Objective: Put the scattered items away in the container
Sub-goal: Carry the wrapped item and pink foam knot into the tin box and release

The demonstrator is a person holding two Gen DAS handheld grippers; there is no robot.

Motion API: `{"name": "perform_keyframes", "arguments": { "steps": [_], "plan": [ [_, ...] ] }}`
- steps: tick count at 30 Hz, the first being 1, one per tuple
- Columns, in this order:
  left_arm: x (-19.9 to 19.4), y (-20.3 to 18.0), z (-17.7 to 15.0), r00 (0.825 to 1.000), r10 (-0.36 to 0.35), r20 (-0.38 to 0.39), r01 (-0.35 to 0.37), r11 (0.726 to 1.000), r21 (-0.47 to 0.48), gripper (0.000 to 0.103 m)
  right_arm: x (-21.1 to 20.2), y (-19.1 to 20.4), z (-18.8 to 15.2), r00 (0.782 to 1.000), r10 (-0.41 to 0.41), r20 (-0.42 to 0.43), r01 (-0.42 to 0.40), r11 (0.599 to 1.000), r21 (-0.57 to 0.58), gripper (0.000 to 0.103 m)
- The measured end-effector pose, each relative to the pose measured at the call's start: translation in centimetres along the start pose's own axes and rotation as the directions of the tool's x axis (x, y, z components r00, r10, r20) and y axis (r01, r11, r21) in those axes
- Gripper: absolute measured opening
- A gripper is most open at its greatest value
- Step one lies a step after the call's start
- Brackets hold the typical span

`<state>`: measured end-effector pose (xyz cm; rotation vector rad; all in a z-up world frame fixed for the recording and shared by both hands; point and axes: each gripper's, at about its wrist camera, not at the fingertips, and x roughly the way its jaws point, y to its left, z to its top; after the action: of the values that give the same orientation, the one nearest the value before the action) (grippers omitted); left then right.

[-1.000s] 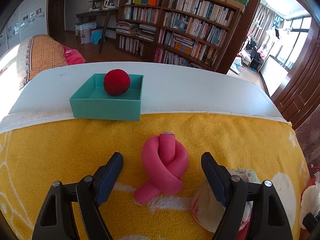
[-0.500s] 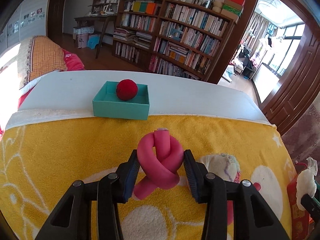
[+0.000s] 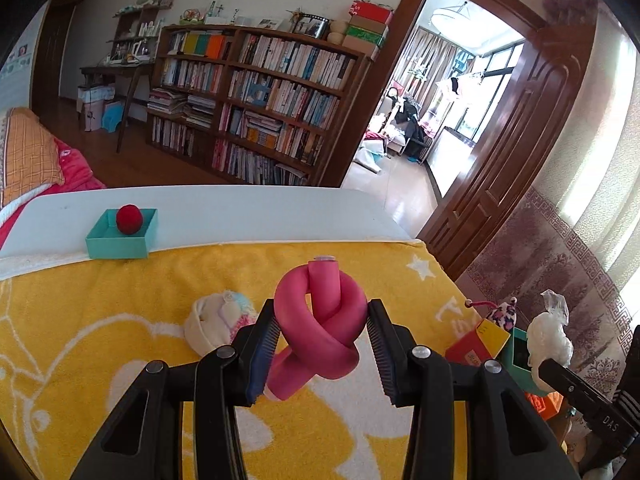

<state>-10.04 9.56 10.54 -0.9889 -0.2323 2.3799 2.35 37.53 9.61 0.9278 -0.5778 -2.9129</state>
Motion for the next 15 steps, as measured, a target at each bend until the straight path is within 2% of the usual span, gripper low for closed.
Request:
{"name": "perform_keyframes", "arguments": {
  "steps": [4, 7, 11, 15],
  "plan": [
    [0.2, -5.2, -1.1, 0.995, -0.100, -0.027, 0.101, 0.994, 0.048, 0.046, -3.8, -3.3, -0.1, 0.997, -0.064, 0.046, 0.063, 0.998, 0.012, 0.036],
    [0.3, -9.1, -2.5, 0.984, -0.173, -0.051, 0.177, 0.981, 0.081, 0.046, -6.2, -6.3, -0.2, 0.990, -0.122, 0.065, 0.119, 0.992, 0.049, 0.036],
    [0.5, -14.3, -4.4, 0.962, -0.257, -0.098, 0.268, 0.954, 0.136, 0.046, -8.6, -10.2, -0.4, 0.979, -0.191, 0.076, 0.181, 0.976, 0.118, 0.036],
    [1.0, -19.1, -6.5, 0.935, -0.318, -0.155, 0.344, 0.921, 0.183, 0.046, -10.0, -12.7, -0.7, 0.971, -0.226, 0.084, 0.209, 0.962, 0.175, 0.036]
  ]
}}
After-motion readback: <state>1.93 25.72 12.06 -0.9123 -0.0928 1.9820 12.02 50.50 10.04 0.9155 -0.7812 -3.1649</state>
